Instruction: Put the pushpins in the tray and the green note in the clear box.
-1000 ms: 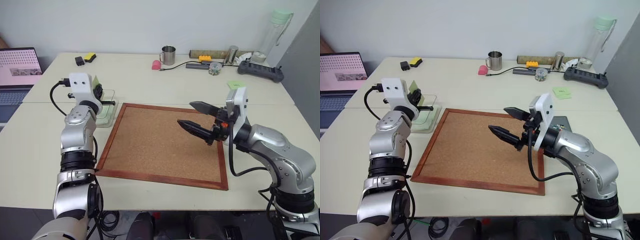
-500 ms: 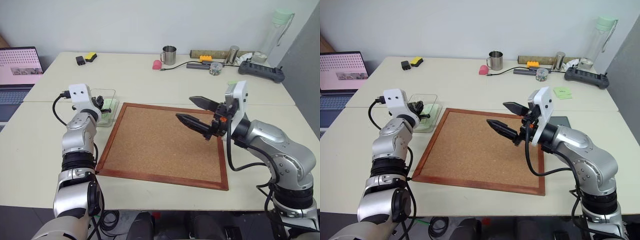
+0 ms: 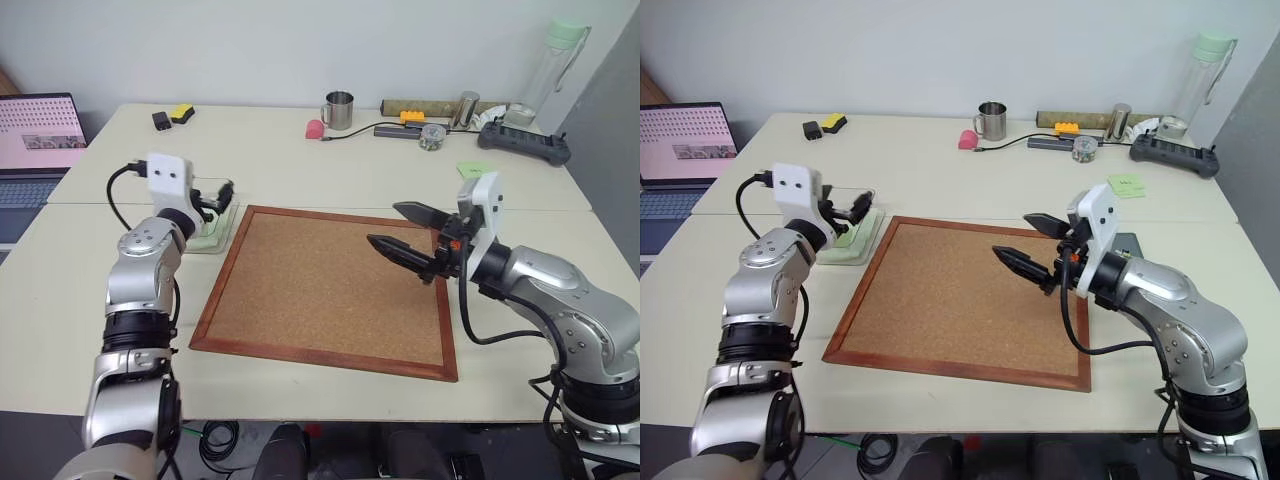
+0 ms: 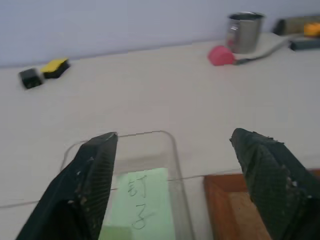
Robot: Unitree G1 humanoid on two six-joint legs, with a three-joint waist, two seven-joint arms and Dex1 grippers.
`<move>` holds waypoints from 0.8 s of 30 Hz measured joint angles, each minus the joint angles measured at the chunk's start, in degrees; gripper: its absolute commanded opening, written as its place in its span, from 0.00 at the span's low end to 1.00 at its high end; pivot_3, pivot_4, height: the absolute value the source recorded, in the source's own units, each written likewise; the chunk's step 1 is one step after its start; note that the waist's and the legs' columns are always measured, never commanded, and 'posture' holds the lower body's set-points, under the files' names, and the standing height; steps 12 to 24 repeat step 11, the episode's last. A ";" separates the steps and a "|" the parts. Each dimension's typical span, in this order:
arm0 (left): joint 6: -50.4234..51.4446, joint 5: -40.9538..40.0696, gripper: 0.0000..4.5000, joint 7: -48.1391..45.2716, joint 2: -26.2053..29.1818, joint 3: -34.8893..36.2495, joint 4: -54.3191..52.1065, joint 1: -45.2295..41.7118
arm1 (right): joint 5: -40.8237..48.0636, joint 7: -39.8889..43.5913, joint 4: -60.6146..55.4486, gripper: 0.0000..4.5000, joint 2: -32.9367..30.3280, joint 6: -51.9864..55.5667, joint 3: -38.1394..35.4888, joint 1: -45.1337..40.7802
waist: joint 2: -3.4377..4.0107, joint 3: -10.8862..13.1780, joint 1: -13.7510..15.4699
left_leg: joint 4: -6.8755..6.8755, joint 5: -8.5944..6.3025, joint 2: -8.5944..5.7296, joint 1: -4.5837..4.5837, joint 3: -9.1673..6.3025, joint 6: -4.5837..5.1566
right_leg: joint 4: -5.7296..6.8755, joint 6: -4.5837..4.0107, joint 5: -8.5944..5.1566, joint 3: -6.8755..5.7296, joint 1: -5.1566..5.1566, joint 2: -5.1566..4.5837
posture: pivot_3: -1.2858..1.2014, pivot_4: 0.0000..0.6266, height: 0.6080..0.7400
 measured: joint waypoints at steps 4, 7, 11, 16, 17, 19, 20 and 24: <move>4.27 -3.01 0.90 -12.16 2.79 -5.22 -6.28 5.33 | -1.57 0.35 0.89 0.91 -1.79 -1.20 -0.41 1.42 | 0.00 0.00 -0.15 | 0.00 0.00 0.00 0.02 0.01 0.01 | 0.02 0.00 0.00 0.03 0.00 0.05 | 0.52 0.24 1.00; 6.44 -3.53 0.90 -17.82 5.20 -7.56 -9.51 8.49 | -3.66 0.95 1.15 0.91 -3.80 -2.38 -0.38 5.18 | 0.00 0.00 -0.19 | -0.03 -0.01 0.02 0.02 -0.04 0.02 | 0.02 -0.01 -0.01 0.07 -0.01 0.10 | 0.52 0.24 1.00; 7.09 -3.75 0.90 -21.17 6.60 -8.25 -11.46 10.63 | -5.53 1.01 1.11 0.91 -3.83 -3.65 -0.07 9.29 | 0.01 0.00 -0.16 | -0.02 -0.01 0.03 0.01 -0.04 0.03 | 0.03 -0.01 -0.01 0.09 -0.01 0.10 | 0.52 0.24 1.00; 7.09 -3.75 0.90 -21.17 6.60 -8.25 -11.46 10.63 | -5.53 1.01 1.11 0.91 -3.83 -3.65 -0.07 9.29 | 0.01 0.00 -0.16 | -0.02 -0.01 0.03 0.01 -0.04 0.03 | 0.03 -0.01 -0.01 0.09 -0.01 0.10 | 0.52 0.24 1.00; 7.09 -3.75 0.90 -21.17 6.60 -8.25 -11.46 10.63 | -5.53 1.01 1.11 0.91 -3.83 -3.65 -0.07 9.29 | 0.01 0.00 -0.16 | -0.02 -0.01 0.03 0.01 -0.04 0.03 | 0.03 -0.01 -0.01 0.09 -0.01 0.10 | 0.52 0.24 1.00; 7.09 -3.75 0.90 -21.17 6.60 -8.25 -11.46 10.63 | -5.53 1.01 1.11 0.91 -3.83 -3.65 -0.07 9.29 | 0.01 0.00 -0.16 | -0.02 -0.01 0.03 0.01 -0.04 0.03 | 0.03 -0.01 -0.01 0.09 -0.01 0.10 | 0.52 0.24 1.00; 7.09 -3.75 0.90 -21.17 6.60 -8.25 -11.46 10.63 | -5.53 1.01 1.11 0.91 -3.83 -3.65 -0.07 9.29 | 0.01 0.00 -0.16 | -0.02 -0.01 0.03 0.01 -0.04 0.03 | 0.03 -0.01 -0.01 0.09 -0.01 0.10 | 0.52 0.24 1.00; 7.09 -3.75 0.90 -21.17 6.60 -8.25 -11.46 10.63 | -5.53 1.01 1.11 0.91 -3.83 -3.65 -0.07 9.29 | 0.01 0.00 -0.16 | -0.02 -0.01 0.03 0.01 -0.04 0.03 | 0.03 -0.01 -0.01 0.09 -0.01 0.10 | 0.52 0.24 1.00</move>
